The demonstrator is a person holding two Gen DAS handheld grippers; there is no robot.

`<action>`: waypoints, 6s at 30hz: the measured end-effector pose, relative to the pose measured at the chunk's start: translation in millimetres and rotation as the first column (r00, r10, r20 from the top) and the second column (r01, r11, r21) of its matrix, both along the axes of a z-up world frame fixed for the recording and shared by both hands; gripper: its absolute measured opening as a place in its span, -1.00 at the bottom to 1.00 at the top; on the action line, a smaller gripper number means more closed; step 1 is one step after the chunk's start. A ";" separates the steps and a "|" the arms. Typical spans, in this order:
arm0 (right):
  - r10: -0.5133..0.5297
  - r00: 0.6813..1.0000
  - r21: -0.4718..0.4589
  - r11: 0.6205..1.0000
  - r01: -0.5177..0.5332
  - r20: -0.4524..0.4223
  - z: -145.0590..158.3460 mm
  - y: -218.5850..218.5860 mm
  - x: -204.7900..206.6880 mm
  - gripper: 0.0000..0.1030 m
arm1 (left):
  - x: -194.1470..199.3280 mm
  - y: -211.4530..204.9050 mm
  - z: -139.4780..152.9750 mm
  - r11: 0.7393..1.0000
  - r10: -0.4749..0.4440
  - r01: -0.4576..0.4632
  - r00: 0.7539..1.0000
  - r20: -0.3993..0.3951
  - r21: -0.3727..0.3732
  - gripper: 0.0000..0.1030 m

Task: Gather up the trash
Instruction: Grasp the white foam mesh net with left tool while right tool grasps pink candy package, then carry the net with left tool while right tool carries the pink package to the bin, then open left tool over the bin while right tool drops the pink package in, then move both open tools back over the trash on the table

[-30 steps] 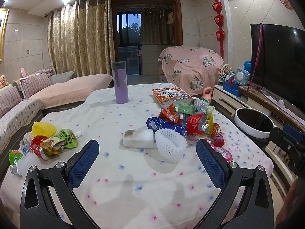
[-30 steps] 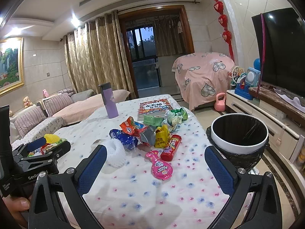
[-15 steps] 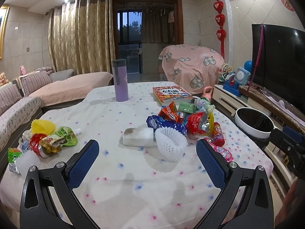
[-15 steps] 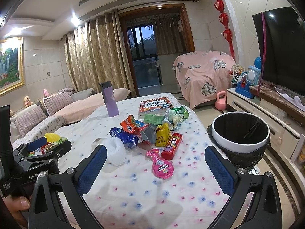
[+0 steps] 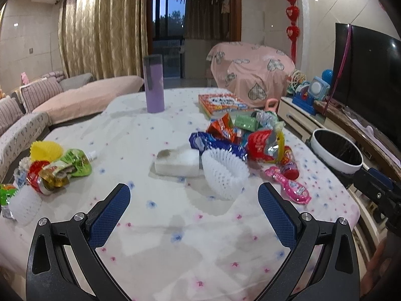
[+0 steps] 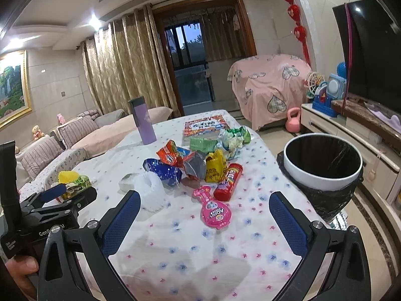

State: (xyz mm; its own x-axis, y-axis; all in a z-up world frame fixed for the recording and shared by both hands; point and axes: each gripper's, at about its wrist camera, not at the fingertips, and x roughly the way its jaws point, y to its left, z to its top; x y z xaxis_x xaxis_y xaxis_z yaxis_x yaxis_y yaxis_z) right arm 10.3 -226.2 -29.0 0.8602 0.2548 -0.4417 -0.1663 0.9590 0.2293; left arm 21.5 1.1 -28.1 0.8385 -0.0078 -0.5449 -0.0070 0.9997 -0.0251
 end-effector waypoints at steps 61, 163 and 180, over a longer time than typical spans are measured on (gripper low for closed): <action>0.047 0.992 -0.023 0.998 -0.050 -0.116 -18.6 -49.1 35.8 -0.09 | 93.1 -106.6 -7.6 0.896 -0.439 0.407 0.868 -0.232 -0.176 -0.74; -0.240 0.919 0.064 0.960 0.273 -0.312 -53.6 -234.3 170.9 -0.47 | 172.6 -223.9 5.7 0.791 -0.610 0.570 0.756 -0.236 -0.221 0.73; -0.144 0.970 0.214 0.959 0.186 -0.197 -26.9 -158.5 110.2 0.73 | 131.1 -75.2 -14.6 0.921 -0.360 0.307 0.905 -0.227 -0.238 0.73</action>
